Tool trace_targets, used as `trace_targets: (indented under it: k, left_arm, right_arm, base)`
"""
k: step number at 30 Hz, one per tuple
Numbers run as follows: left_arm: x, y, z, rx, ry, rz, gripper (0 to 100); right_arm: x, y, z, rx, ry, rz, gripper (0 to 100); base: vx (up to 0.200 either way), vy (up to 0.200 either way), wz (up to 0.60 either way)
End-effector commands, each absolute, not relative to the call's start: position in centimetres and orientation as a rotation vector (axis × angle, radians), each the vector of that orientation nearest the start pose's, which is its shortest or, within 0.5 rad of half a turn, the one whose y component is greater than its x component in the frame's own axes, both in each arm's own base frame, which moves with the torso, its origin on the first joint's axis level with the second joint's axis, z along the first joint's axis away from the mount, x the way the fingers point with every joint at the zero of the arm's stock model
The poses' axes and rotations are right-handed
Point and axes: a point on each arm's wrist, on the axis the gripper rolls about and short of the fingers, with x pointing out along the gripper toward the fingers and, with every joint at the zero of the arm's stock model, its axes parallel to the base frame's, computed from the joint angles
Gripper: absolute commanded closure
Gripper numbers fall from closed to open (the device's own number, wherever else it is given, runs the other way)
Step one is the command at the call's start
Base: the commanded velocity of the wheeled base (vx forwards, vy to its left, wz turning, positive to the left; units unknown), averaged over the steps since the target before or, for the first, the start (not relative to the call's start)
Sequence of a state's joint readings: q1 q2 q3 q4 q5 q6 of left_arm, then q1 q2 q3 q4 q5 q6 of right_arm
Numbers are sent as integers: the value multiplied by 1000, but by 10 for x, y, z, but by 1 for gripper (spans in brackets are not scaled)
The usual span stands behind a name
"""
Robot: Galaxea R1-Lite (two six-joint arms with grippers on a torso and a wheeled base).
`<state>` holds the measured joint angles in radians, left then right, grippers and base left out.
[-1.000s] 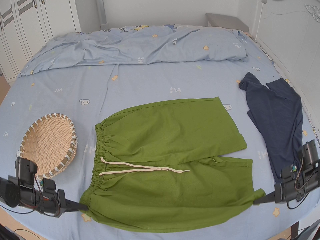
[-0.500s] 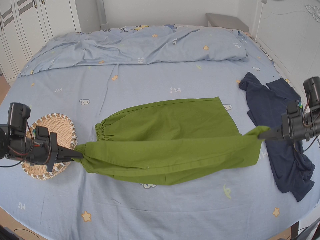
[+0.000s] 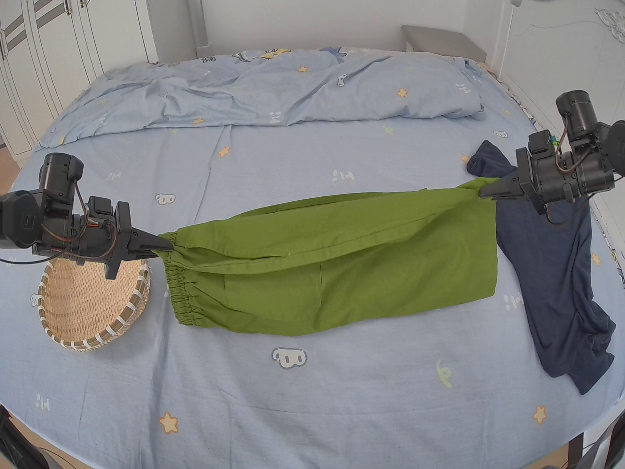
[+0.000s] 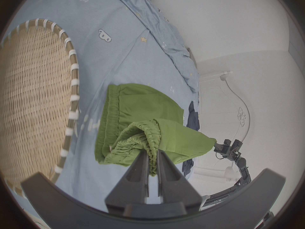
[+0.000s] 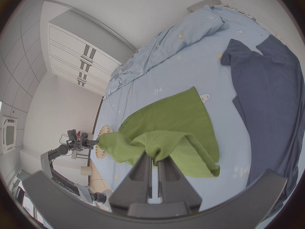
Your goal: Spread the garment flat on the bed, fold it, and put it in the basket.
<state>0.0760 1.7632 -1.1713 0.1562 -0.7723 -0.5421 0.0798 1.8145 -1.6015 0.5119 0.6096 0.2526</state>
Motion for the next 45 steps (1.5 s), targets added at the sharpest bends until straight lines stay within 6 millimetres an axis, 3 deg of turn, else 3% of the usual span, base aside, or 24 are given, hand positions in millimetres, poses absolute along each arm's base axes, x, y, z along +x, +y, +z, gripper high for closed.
trace_targets:
  k: [1, 13, 23, 31, 41, 45]
  left_arm:
    - [348, 18, 182, -844, 901, -428, 100]
    - [363, 21, 175, -841, 900, -427, 100]
    - [381, 22, 169, -837, 893, -431, 100]
    - [390, 22, 167, -837, 889, -435, 100]
    - [401, 23, 158, -841, 899, -431, 100]
    - [401, 22, 158, -839, 897, -434, 100]
  right_arm:
    - [370, 41, 245, 426, 812, 562, 100]
    - [392, 41, 243, 411, 752, 576, 100]
    - [414, 40, 219, 387, 708, 595, 100]
    - [420, 40, 209, 381, 651, 639, 100]
    - [437, 40, 174, 381, 628, 640, 100]
    - [439, 41, 174, 377, 602, 647, 100]
  base:
    - [0, 0, 0]
    - [0, 0, 0]
    - [0, 0, 0]
    - [0, 0, 0]
    - [0, 0, 0]
    - [0, 0, 0]
